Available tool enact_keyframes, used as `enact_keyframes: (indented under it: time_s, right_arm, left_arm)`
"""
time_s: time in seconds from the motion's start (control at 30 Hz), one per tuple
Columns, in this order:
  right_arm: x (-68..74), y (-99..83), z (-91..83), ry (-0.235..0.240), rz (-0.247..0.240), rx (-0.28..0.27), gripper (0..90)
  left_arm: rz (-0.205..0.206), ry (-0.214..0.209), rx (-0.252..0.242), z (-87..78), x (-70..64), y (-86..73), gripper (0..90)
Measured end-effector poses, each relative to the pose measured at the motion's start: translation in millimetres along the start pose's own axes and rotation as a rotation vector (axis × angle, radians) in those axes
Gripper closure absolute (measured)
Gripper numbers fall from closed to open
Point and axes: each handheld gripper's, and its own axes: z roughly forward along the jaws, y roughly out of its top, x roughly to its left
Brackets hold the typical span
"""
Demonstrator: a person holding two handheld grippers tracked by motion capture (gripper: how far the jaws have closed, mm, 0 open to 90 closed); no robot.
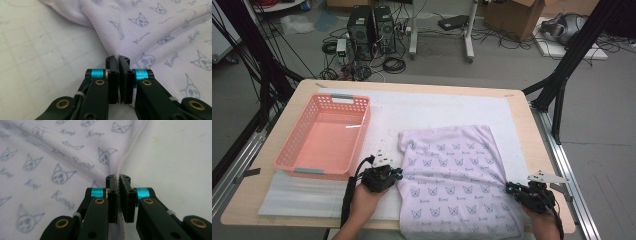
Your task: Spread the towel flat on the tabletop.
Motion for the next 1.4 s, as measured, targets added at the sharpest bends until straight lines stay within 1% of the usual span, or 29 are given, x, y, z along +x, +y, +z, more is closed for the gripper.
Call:
enact_keyframes:
  time_s: [0.07,0.1,0.2,0.23,0.27,0.33,0.37,0.4,0.43,0.47,0.5,0.53,0.6,0.7,0.83,0.87,0.9,0.93,1.0,1.03,1.07,1.1,1.13,1.2,1.23,1.27,1.33,1.37,1.4]
  right_arm:
    - [9.9,-0.3,-0.2,0.031,-0.026,0.018,85.5]
    - [14.4,-1.2,-0.9,0.039,-0.044,0.025,85.5]
    - [22.1,-6.1,-8.4,0.06,-0.065,0.043,85.7]
    - [23.0,-8.7,-11.8,0.062,-0.066,0.048,85.7]
    - [22.9,-11.4,-15.1,0.057,-0.07,0.051,85.7]
    - [18.1,-16.3,-21.4,0.055,-0.053,0.051,85.5]
    - [15.5,-16.9,-23.2,0.053,-0.042,0.047,85.1]
    - [12.0,-17.2,-25.5,0.037,-0.031,0.04,82.4]
    - [8.6,-16.7,-27.2,0.027,-0.014,0.031,76.3]
    - [5.6,-15.7,-28.3,0.027,0.01,0.011,69.4]
    - [3.2,-13.7,-28.9,0.028,0.028,-0.015,67.1]
    - [1.7,-10.1,-28.0,0.026,0.029,-0.042,65.4]
    - [1.3,-3.3,-22.7,0.014,0.019,-0.061,61.4]
    - [0.2,9.7,-5.5,-0.002,0.001,-0.057,57.6]
    - [-4.5,31.0,19.6,-0.035,-0.024,-0.06,53.7]
    - [-6.9,36.5,26.9,-0.026,-0.005,-0.054,53.8]
    - [-10.0,42.2,34.4,-0.002,0.023,-0.052,54.0]
    - [-12.4,47.7,42.1,0.012,0.032,-0.057,54.6]
    - [-14.8,57.3,57.2,-0.007,0.028,-0.031,58.1]
    - [-15.8,60.3,63.3,-0.032,0.009,-0.019,67.9]
    - [-16.3,62.5,64.9,-0.06,-0.027,-0.026,81.3]
    - [-17.2,63.9,65.8,-0.08,-0.053,-0.006,87.0]
    - [-19.2,64.9,64.3,-0.1,-0.064,0.003,87.9]
    - [-25.8,62.3,55.4,-0.211,-0.066,0.021,88.4]
    - [-29.9,59.1,52.0,-0.219,-0.042,0.014,88.4]
    - [-35.1,54.0,46.6,-0.208,0.004,-0.001,88.4]
    - [-39.7,43.3,37.4,-0.229,0.02,-0.025,88.0]
    - [-40.2,38.4,34.2,-0.218,0.034,-0.04,85.8]
    - [-40.5,34.8,32.0,-0.192,0.045,-0.051,79.0]
  left_arm:
    - [0.007,0.007,0.002,-8.4,1.6,-1.7,86.3]
    - [0.003,0.004,0.002,-10.6,1.4,-2.3,86.3]
    - [0.005,-0.015,0.01,-16.6,0.5,-6.1,85.6]
    - [-0.001,-0.024,0.015,-16.5,0.5,-6.8,83.1]
    - [-0.006,-0.032,0.01,-15.7,1.7,-6.8,76.3]
    - [-0.041,-0.024,-0.031,-13.3,5.3,-4.6,59.8]
    - [-0.057,-0.027,-0.048,-12.2,7.5,-2.4,53.6]
    - [-0.068,-0.032,-0.064,-10.9,8.7,-0.1,50.7]
    - [-0.062,-0.034,-0.078,-9.7,9.8,2.2,49.1]
    - [-0.061,-0.036,-0.091,-8.5,10.4,4.4,46.9]
    - [-0.057,-0.051,-0.108,-6.9,11.5,7.0,46.1]
    - [-0.056,-0.059,-0.119,-5.8,12.0,8.4,45.7]
    - [-0.052,-0.07,-0.14,-2.0,13.8,12.1,44.8]
    - [-0.062,-0.086,-0.166,3.6,16.7,14.3,43.7]
    - [-0.055,-0.089,-0.171,5.3,18.3,12.7,43.2]
    - [-0.057,-0.087,-0.171,5.5,18.5,12.2,43.0]
    - [-0.063,-0.084,-0.174,5.7,18.5,11.6,42.8]
    - [-0.062,-0.086,-0.171,5.6,19.2,11.2,42.8]
    - [-0.064,-0.083,-0.171,5.3,19.3,10.6,42.8]
    - [-0.064,-0.083,-0.172,5.1,19.6,10.3,42.8]
    - [-0.064,-0.082,-0.173,4.9,19.8,10.1,42.8]
    - [-0.065,-0.081,-0.172,4.3,20.1,9.8,42.8]
    - [-0.072,-0.079,-0.173,3.7,20.2,9.6,42.8]
    - [-0.092,-0.048,-0.171,1.7,21.5,8.6,43.4]
    - [-0.105,-0.046,-0.173,1.1,22.5,8.1,44.1]
    - [-0.107,-0.044,-0.175,1.0,23.2,7.6,44.4]
    - [-0.107,-0.046,-0.168,1.7,22.9,7.1,45.8]
    - [-0.1,-0.047,-0.165,2.7,22.3,7.5,47.2]
    - [-0.098,-0.043,-0.164,4.1,21.5,8.4,48.2]
